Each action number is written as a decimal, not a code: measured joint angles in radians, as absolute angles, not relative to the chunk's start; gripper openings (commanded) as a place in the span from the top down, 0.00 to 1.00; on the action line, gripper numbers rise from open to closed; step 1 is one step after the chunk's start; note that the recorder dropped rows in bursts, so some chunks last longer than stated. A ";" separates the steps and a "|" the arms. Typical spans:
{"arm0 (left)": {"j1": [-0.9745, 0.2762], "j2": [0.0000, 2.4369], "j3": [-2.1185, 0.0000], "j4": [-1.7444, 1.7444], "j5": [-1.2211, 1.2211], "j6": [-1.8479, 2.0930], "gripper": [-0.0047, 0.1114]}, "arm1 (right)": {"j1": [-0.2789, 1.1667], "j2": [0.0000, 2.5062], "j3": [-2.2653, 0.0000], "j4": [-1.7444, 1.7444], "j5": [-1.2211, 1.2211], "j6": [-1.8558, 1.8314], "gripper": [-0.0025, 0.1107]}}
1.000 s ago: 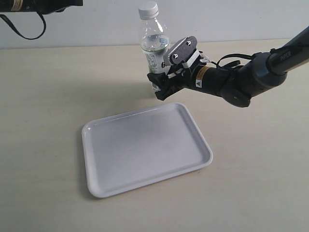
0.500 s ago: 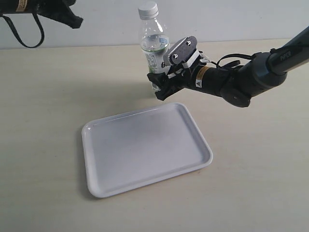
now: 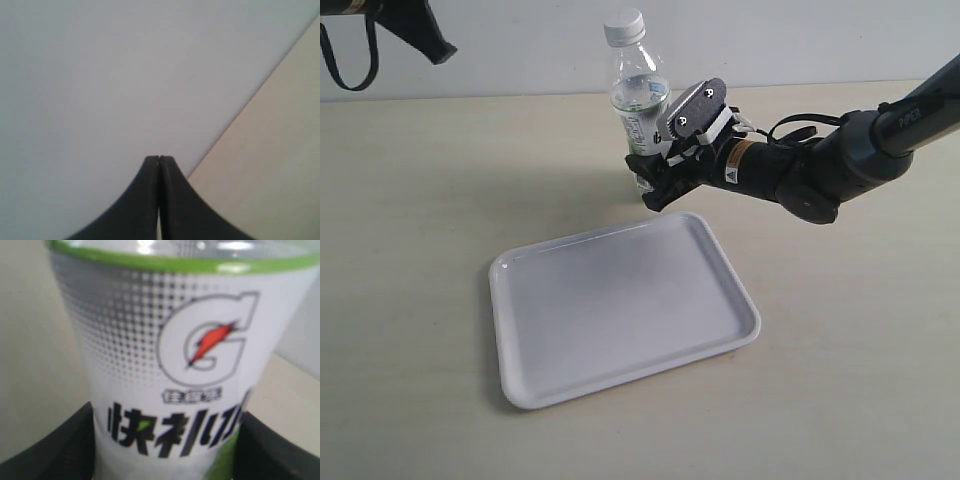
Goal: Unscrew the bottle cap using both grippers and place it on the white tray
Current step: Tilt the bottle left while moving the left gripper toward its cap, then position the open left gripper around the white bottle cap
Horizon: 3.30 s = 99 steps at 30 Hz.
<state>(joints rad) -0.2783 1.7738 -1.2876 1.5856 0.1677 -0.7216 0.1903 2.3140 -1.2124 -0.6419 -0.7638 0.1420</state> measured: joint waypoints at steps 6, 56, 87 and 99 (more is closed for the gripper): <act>-0.278 1.774 -1.290 1.189 0.335 -0.179 0.96 | 0.190 2.314 -1.212 -0.642 -0.764 0.142 0.98; -0.331 1.887 -1.638 -0.740 0.843 1.133 0.48 | 0.190 2.342 -1.212 -0.683 -0.834 -0.076 0.98; -0.378 1.961 -1.642 -0.715 0.749 1.147 0.45 | 0.190 2.342 -1.212 -0.686 -0.834 -0.084 0.98; -0.378 1.952 -1.642 -0.715 0.749 1.147 0.45 | 0.190 2.342 -1.212 -0.686 -0.834 -0.076 0.98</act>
